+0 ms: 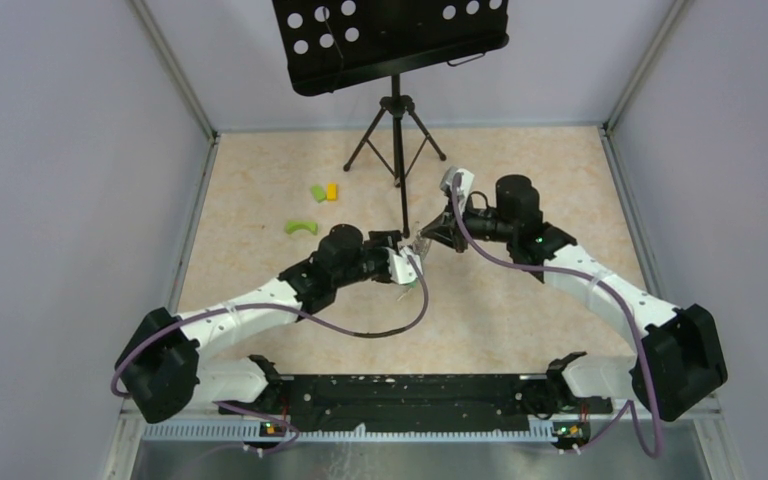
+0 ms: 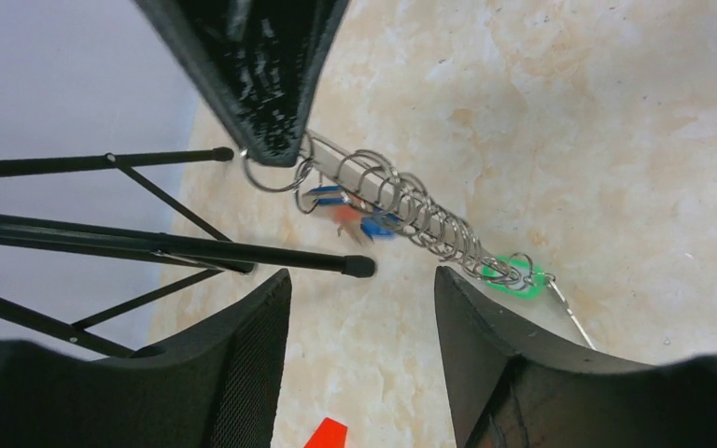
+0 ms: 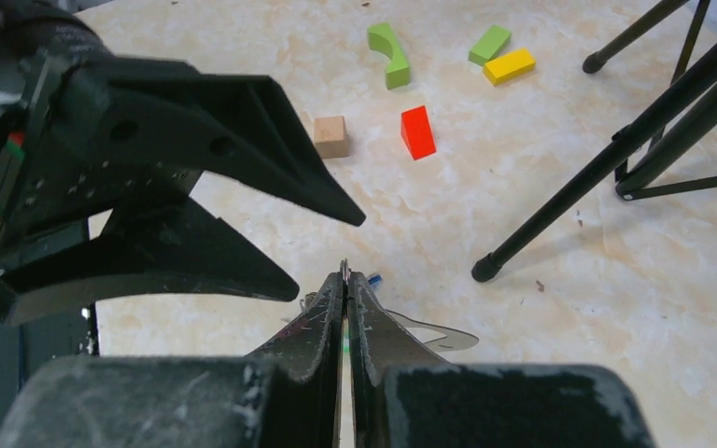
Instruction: Put the keys on the keyring
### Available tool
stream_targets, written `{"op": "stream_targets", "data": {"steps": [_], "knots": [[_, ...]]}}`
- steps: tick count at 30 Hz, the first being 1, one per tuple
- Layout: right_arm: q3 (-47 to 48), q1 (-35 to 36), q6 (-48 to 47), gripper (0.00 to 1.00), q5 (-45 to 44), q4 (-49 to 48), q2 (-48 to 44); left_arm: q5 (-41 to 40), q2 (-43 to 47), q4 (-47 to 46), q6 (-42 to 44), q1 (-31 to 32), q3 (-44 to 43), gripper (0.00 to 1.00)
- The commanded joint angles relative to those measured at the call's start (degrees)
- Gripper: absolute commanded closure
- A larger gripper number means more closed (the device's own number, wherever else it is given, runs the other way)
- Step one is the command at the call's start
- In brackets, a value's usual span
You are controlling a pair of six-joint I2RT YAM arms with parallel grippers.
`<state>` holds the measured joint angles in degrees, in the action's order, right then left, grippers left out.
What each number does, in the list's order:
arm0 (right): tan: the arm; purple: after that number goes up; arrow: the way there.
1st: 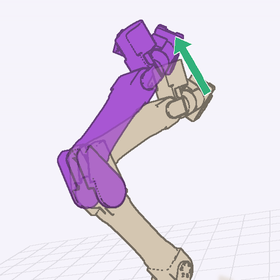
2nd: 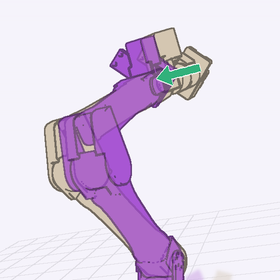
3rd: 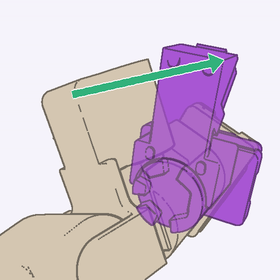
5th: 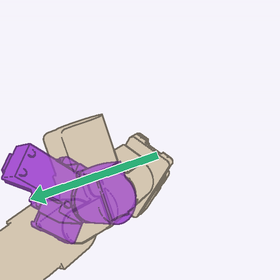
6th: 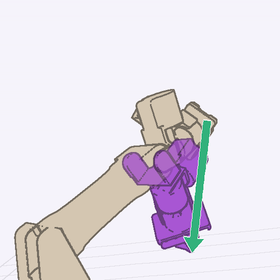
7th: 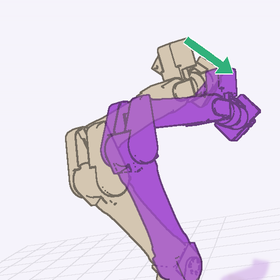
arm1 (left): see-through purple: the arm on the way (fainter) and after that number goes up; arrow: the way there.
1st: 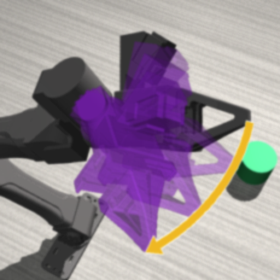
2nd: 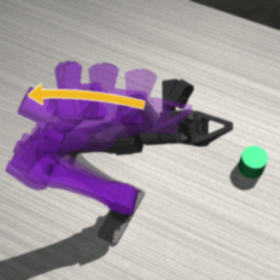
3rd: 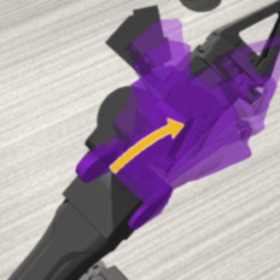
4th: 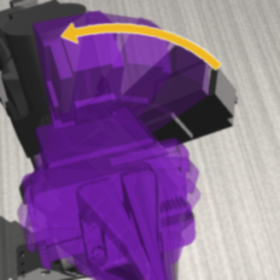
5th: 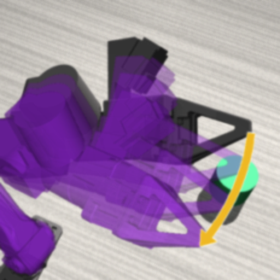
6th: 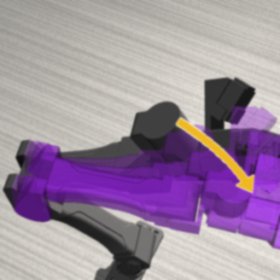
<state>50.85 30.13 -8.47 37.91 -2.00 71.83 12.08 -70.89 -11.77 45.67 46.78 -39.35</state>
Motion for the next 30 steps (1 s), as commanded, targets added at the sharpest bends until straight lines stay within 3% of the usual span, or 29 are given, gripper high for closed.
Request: {"op": "stream_targets", "data": {"steps": [1,10,15,20,30], "knots": [[-1.34,-1.26,-3.19,1.00,7.36,-4.34,-2.58,7.37,2.72,1.54,-5.99,-3.00,-2.02,0.37],[-2.49,-1.83,-4.54,1.00,17.16,-5.59,-2.95,33.19,1.09,5.61,-15.78,-11.62,-8.14,0.41],[-2.60,-1.78,-4.46,1.00,19.61,-6.07,-2.83,42.30,-2.09,6.30,-17.09,-12.59,-10.84,0.46],[-2.69,-1.79,-4.36,1.00,20.29,-6.24,-2.68,46.11,-4.14,7.20,-16.49,-12.59,-11.42,0.49],[-2.69,-1.82,-4.60,1.00,21.12,-5.85,-2.53,45.42,-4.52,6.54,-16.69,-13.05,-11.40,0.51]]}}
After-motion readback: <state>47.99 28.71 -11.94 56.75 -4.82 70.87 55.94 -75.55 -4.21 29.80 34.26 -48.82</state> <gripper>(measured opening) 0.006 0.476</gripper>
